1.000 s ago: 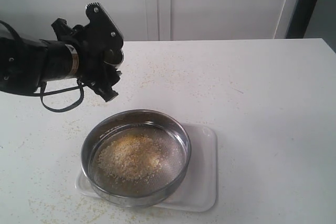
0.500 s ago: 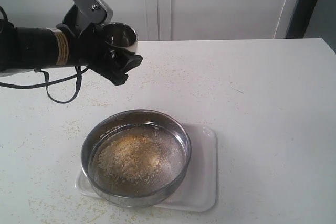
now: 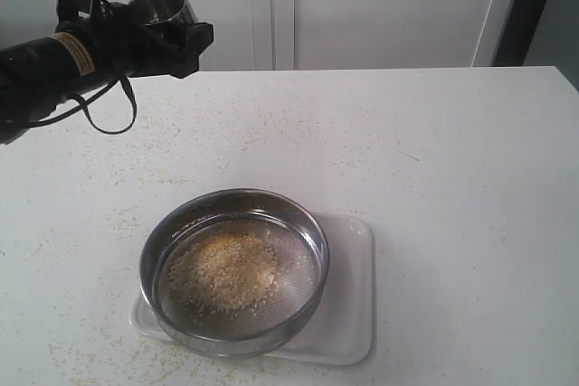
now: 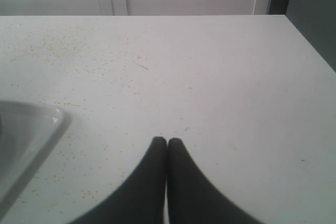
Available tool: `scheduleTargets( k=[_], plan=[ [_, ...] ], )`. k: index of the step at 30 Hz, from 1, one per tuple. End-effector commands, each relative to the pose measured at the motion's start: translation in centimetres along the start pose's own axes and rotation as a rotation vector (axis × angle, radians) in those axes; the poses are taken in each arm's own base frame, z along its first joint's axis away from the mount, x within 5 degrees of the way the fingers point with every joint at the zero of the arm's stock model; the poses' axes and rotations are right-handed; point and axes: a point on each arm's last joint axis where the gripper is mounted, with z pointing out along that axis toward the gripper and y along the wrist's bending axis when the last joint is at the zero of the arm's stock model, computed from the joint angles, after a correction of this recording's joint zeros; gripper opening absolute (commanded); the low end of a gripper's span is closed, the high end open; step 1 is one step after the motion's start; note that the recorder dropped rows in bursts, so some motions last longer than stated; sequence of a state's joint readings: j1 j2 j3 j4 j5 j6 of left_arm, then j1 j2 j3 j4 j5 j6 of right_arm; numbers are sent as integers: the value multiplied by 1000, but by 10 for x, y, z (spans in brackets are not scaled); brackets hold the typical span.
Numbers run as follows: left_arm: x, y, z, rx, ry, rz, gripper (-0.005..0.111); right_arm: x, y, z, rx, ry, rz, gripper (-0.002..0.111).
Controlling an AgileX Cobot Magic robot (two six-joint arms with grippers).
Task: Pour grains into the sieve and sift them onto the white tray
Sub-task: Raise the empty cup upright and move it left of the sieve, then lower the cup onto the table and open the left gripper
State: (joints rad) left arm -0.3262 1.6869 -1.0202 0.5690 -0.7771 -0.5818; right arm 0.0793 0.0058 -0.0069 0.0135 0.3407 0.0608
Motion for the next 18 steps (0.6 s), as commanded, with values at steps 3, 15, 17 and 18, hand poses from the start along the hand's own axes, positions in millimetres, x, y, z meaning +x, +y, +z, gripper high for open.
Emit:
scheduleTargets(
  k=[3,15,17,18],
  plan=[
    [16,1,12,41,-56,138,0,2,0,0,0,-4,-2,0],
    [62,19,53,-26,60,-4,0,2,0,0,0,-4,-2,0],
    [71,20,61,-14,51,-6,0,2,0,0,0,-4,-2,0],
    [75,18,64,-2,50,-3,0,2,0,0,0,-4,-2,0]
  ],
)
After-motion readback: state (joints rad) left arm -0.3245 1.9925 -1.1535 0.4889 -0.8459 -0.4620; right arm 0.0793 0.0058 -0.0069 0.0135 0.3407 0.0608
